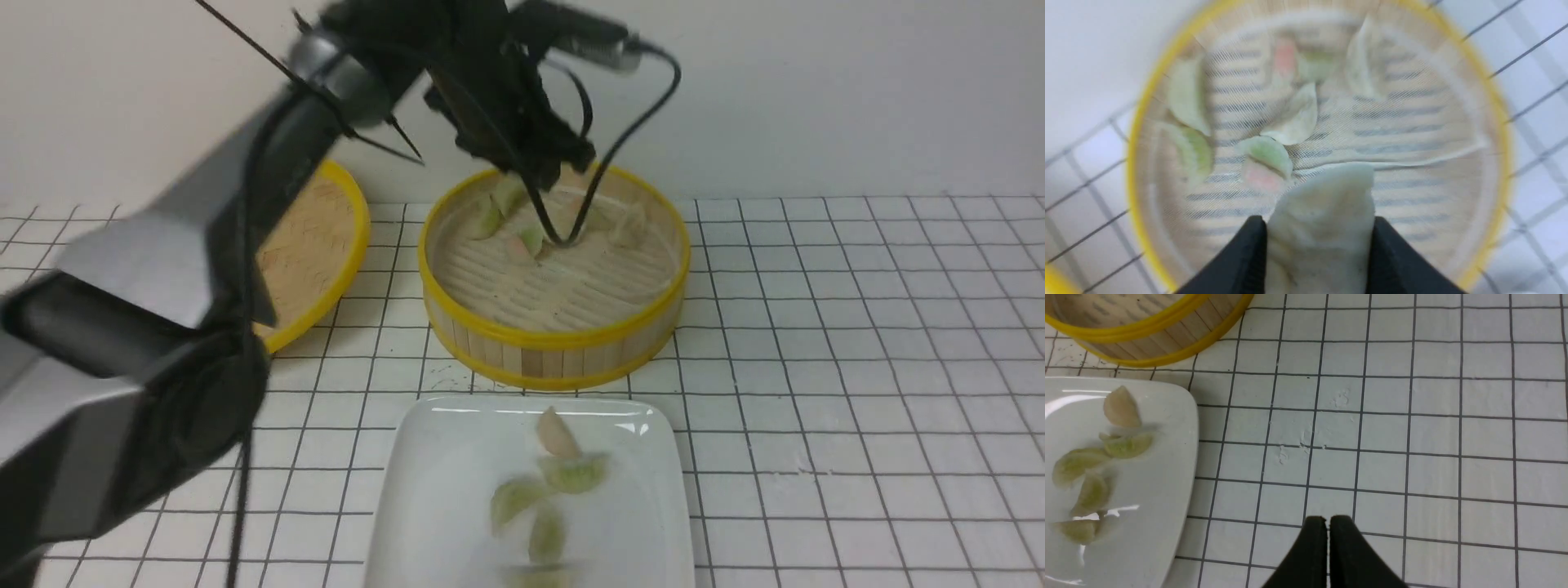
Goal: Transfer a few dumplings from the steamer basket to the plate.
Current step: Use the left arm to grab a dumpling from the steamer, then use the left arm to put the dumpling into the plate
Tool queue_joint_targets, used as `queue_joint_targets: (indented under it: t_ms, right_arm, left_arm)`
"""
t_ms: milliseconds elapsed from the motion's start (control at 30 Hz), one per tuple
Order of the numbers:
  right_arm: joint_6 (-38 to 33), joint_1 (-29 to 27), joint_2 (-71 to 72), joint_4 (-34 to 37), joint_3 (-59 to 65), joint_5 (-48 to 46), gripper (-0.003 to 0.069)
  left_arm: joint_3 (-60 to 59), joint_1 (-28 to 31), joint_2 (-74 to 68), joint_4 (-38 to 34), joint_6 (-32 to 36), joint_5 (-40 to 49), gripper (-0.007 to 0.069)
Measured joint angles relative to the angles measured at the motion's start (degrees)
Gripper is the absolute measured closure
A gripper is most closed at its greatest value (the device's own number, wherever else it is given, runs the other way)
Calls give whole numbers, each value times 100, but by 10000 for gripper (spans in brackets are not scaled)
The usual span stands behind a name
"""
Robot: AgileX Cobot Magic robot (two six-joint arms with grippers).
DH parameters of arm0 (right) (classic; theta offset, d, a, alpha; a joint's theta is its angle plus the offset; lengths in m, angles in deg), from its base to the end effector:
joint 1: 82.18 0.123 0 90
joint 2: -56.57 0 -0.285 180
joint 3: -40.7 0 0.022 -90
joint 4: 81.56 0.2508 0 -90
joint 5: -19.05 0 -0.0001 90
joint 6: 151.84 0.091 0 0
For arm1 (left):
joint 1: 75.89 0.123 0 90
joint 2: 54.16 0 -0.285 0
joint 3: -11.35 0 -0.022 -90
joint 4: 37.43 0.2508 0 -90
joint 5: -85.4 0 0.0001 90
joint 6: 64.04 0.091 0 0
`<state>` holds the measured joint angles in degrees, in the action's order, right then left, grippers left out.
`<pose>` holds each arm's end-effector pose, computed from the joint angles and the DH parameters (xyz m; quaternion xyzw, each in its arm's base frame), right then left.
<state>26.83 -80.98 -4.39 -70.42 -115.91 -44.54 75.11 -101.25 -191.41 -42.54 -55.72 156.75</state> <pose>0.1568 0.0190 0.3431 -0.0036 0.9567 0.0952 0.2749 0.4447 -0.2193 0.3347 0.2751 0.9118 -0.0888 0.2918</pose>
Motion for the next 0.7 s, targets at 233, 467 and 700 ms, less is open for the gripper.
queue_joint_targets:
  t_ms: [233,467,700]
  right_arm:
    - [-5,0,0,0,0,0,659]
    - [-94,0,-27,0,0,243,659]
    - [-280,0,-621,528,-454,424,659]
  left_arm:
    - [-2912,0,2138,-95,-111,-13,358]
    - [-5999,-11,2605,-968,-126,-284,358]
    - [-6500,-11,2142,-1103,-126,-1215,347]
